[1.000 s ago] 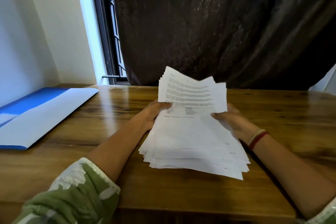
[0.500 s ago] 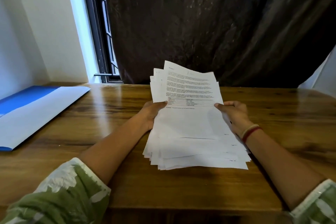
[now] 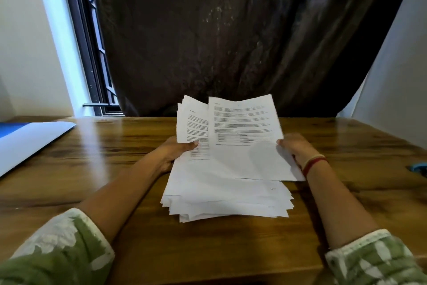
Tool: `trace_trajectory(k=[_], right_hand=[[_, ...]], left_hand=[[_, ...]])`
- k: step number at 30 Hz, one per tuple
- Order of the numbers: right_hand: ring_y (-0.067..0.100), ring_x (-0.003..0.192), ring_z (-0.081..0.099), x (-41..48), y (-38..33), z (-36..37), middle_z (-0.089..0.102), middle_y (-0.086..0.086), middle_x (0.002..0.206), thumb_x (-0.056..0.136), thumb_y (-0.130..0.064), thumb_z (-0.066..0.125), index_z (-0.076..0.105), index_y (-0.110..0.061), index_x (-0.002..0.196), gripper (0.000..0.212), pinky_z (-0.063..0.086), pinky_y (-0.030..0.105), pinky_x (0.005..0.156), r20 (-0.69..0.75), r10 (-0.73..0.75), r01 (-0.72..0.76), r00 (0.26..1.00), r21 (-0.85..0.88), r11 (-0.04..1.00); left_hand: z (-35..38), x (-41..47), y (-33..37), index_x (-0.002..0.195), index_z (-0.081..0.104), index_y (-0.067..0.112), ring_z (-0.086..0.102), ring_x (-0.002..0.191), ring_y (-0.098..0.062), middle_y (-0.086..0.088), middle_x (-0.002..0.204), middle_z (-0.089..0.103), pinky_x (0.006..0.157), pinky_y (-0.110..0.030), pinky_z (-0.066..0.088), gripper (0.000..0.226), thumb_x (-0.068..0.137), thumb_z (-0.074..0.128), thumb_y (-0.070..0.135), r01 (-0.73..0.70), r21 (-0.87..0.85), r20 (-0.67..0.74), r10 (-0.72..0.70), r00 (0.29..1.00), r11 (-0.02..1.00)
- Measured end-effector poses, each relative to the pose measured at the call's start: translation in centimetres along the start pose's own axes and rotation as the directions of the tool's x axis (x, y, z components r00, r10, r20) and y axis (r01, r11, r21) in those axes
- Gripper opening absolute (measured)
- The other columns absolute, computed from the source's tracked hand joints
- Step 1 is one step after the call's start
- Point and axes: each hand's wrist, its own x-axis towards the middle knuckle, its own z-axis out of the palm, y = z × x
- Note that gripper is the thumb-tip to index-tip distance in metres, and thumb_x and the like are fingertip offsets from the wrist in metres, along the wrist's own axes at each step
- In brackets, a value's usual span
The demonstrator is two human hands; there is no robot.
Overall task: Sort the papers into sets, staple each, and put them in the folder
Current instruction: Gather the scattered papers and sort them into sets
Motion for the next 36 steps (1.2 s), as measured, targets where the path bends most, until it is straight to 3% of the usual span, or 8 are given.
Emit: trace_trajectory(k=[3,6,12,16,21,26,30,36], right_hand=[[0.035,0.099,0.061,1.4,1.7,-3.4,0.063,0.020,0.114,0.095,-0.014,0.050,0.060,0.000,0.121,0.031,0.045,0.025,0.065,-0.186,-0.010,-0.020,0.982,-0.158,0.987],[0.038,0.105,0.058,1.6,2.6,-5.8,0.061,0.022,0.115,0.097,-0.015,0.051,0.060,0.001,0.116,0.027,0.049,0.043,0.089,-0.357,-0.076,-0.089,0.931,-0.423,0.902],[0.041,0.132,0.039,2.1,3.6,-7.6,0.043,0.023,0.140,0.096,-0.027,0.052,0.043,-0.005,0.136,0.047,0.015,0.066,0.112,-0.489,-0.257,-0.243,0.834,-0.742,0.625],[0.039,0.138,0.032,1.2,1.7,-4.9,0.033,0.019,0.149,0.096,-0.041,0.049,0.037,-0.012,0.141,0.055,0.016,0.063,0.114,-0.318,-0.321,-0.068,0.892,-0.797,0.601],[0.036,0.143,0.026,0.7,2.4,0.1,0.024,0.010,0.158,0.093,-0.064,0.035,0.033,-0.022,0.146,0.067,0.008,0.059,0.115,-0.017,-0.142,0.072,0.990,-0.797,0.600],[0.034,0.140,0.032,2.1,3.7,-2.9,0.031,0.010,0.154,0.094,-0.053,0.046,0.034,-0.019,0.144,0.062,0.009,0.058,0.117,-0.076,-0.096,0.007,0.992,-0.752,0.660],[0.033,0.142,0.029,2.4,3.9,-3.8,0.031,0.010,0.155,0.093,-0.054,0.045,0.033,-0.019,0.146,0.064,0.007,0.058,0.117,-0.128,-0.216,0.031,0.968,-0.792,0.610],[0.033,0.141,0.031,2.5,4.2,-3.3,0.035,0.009,0.153,0.095,-0.061,0.034,0.035,-0.021,0.144,0.064,0.008,0.060,0.116,-0.023,-0.132,0.058,0.991,-0.816,0.575]], left_hand=[[0.3,0.9,0.2,0.116,0.063,0.008,0.067,0.101,-0.031,-0.015,0.115,0.068,0.088,-0.047,0.054,0.033,0.084,0.069,0.004,0.009,0.019,-0.026,-0.008,1.000,1.000],[0.8,1.7,0.6,0.115,0.062,0.007,0.067,0.097,-0.030,-0.014,0.112,0.068,0.079,-0.043,0.056,0.031,0.085,0.068,0.003,0.021,0.025,-0.077,-0.019,0.997,0.999],[0.9,2.5,0.2,0.123,0.058,0.009,0.067,0.095,-0.025,-0.008,0.110,0.067,0.068,-0.037,0.055,0.036,0.088,0.063,0.000,-0.055,-0.050,-0.128,0.048,0.991,0.997],[0.6,2.6,0.0,0.126,0.057,0.010,0.066,0.099,-0.026,-0.008,0.114,0.066,0.074,-0.038,0.055,0.040,0.088,0.063,0.001,-0.073,-0.041,-0.128,0.068,0.989,0.996],[0.4,2.8,0.0,0.127,0.056,0.012,0.066,0.100,-0.027,-0.007,0.113,0.066,0.074,-0.040,0.055,0.041,0.088,0.062,0.000,-0.088,-0.033,-0.091,0.084,0.992,0.996],[-0.4,3.0,-0.1,0.129,0.056,0.014,0.066,0.104,-0.031,-0.011,0.118,0.067,0.080,-0.044,0.055,0.044,0.087,0.063,0.001,-0.083,-0.056,-0.037,0.081,0.996,0.995],[-0.3,3.2,-0.5,0.130,0.055,0.012,0.065,0.107,-0.033,-0.010,0.120,0.066,0.083,-0.045,0.055,0.043,0.088,0.062,0.003,-0.114,-0.078,-0.015,0.113,0.994,0.990],[-0.4,3.4,-0.5,0.133,0.053,0.014,0.062,0.112,-0.035,-0.011,0.125,0.064,0.096,-0.053,0.047,0.053,0.081,0.066,0.007,-0.145,-0.114,0.020,0.149,0.989,0.983]])
